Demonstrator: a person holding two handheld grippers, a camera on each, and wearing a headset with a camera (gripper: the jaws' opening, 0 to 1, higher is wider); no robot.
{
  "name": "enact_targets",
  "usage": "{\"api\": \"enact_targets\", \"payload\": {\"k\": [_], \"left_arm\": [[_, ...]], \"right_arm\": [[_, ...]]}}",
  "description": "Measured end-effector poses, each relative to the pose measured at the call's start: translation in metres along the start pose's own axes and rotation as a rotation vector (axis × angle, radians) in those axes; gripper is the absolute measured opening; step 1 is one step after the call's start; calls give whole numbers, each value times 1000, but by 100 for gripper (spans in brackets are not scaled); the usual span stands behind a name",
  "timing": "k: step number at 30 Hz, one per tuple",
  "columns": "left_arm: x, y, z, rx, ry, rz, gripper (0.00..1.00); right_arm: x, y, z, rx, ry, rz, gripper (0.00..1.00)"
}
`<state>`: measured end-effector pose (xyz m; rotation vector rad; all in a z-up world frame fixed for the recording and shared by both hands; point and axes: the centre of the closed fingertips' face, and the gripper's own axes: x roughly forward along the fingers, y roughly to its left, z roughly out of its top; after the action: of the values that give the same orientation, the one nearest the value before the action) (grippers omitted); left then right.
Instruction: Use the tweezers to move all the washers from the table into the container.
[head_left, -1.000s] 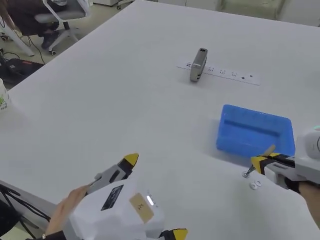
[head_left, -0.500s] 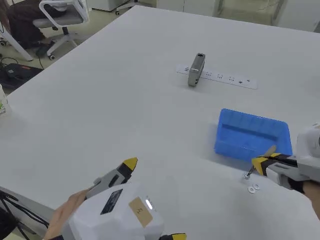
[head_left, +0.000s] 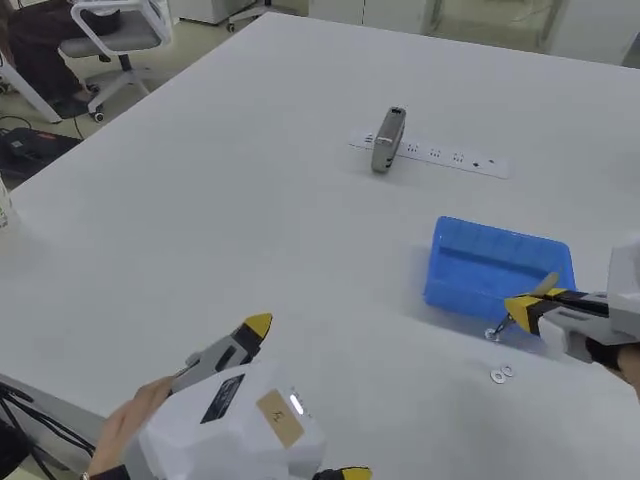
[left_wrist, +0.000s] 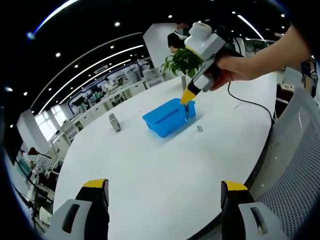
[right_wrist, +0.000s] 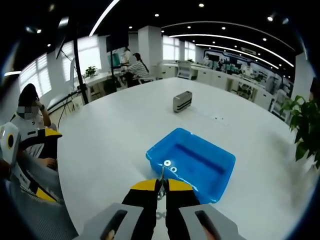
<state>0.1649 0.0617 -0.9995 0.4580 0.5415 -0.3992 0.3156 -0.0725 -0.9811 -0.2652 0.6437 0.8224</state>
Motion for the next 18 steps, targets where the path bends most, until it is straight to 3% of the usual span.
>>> {"api": "enact_targets", "payload": {"k": [7,10,18], "left_arm": [[0,-1,1,1,-2,-7,95],[-1,4,3,9,-14,22,99],[-2,5,5,-4,-28,24,99]], "right_arm": [[-1,-5,12,10,-29,-11,1],[-1,-7,16,8,-38,-15,1],[-3,-14,28,-2,-59,-30,1]]}}
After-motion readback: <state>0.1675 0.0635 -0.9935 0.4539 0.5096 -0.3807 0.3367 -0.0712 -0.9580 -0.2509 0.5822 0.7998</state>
